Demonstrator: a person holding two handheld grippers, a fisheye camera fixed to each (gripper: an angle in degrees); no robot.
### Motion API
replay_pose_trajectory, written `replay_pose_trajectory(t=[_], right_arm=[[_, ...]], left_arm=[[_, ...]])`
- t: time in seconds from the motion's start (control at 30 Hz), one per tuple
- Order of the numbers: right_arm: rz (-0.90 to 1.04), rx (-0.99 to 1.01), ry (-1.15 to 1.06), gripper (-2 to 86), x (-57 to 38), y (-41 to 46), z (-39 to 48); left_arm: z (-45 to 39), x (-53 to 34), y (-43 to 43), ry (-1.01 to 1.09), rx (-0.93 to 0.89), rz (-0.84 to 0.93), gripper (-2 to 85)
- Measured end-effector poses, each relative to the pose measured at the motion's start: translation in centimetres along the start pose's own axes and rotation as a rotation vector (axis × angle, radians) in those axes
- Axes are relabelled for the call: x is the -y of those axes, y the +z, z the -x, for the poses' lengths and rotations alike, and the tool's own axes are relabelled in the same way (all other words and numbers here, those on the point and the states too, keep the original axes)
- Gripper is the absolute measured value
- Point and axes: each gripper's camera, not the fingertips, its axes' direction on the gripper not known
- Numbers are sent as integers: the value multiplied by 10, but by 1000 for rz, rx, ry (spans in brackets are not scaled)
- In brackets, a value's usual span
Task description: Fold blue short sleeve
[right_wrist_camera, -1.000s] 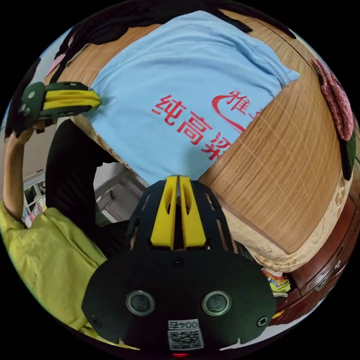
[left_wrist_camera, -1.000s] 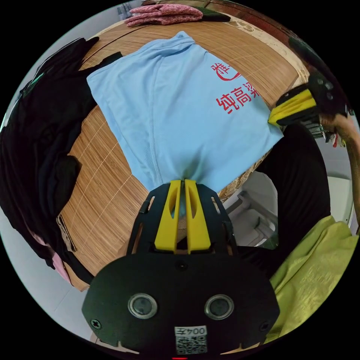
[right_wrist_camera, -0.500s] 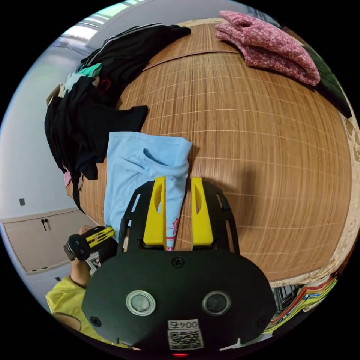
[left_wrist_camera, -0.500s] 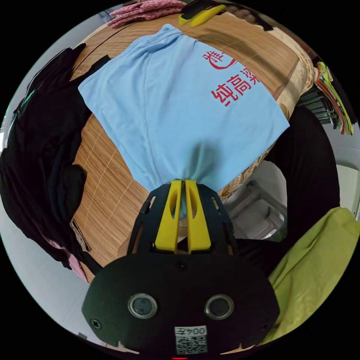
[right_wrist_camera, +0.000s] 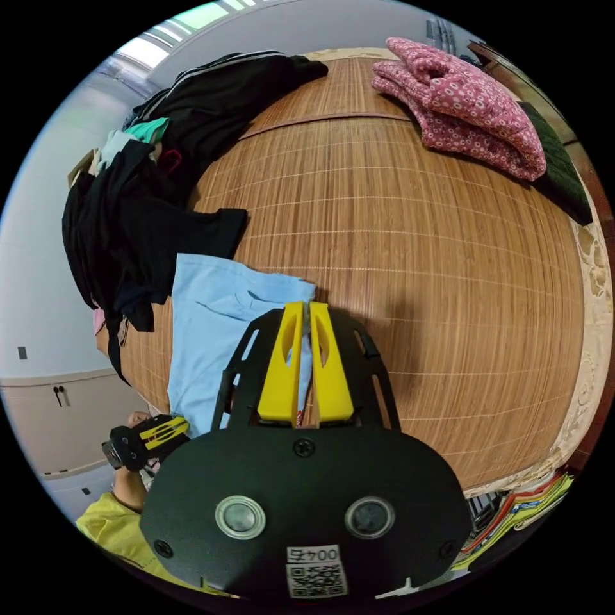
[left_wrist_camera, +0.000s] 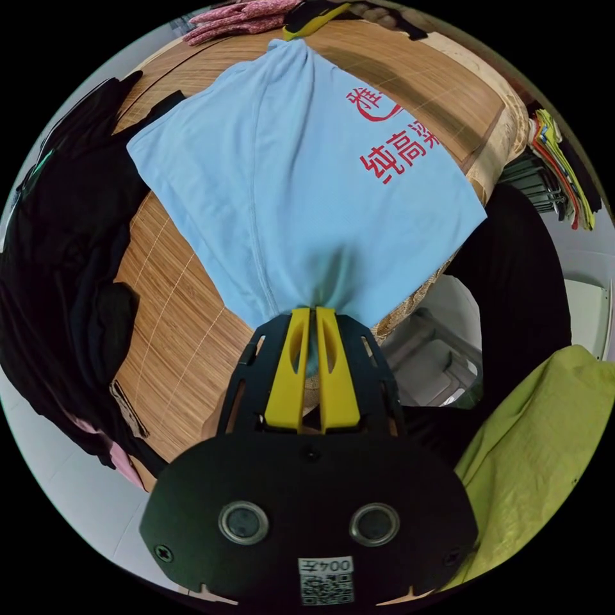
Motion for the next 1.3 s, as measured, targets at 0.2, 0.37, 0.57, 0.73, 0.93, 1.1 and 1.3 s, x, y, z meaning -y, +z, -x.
replay_pose_trajectory(t=[0.2, 0.37, 0.57, 0.73, 0.93, 1.1, 1.3], right_arm=[[-34, -8, 11, 4, 22, 8, -7], [-192, 0, -204, 17, -3, -29, 30], [-6, -37, -409, 86, -3, 17, 87], [59, -166, -431, 128, 12, 40, 117], [181, -270, -435, 49, 17, 64, 139], [87, -193, -284, 47, 24, 59, 140], [-47, -38, -200, 84, -13, 22, 123]], left_arm=[[-1, 1, -6, -14, -11, 0, 22], [1, -3, -9, -27, -33, -16, 22], [-14, -5, -12, 4, 48, 2, 22], [-21, -11, -13, 13, 94, 1, 22], [-15, -25, -11, 0, 64, -21, 22], [-11, -42, -7, -24, 53, -57, 22], [-7, -54, -1, -19, 49, -36, 23]])
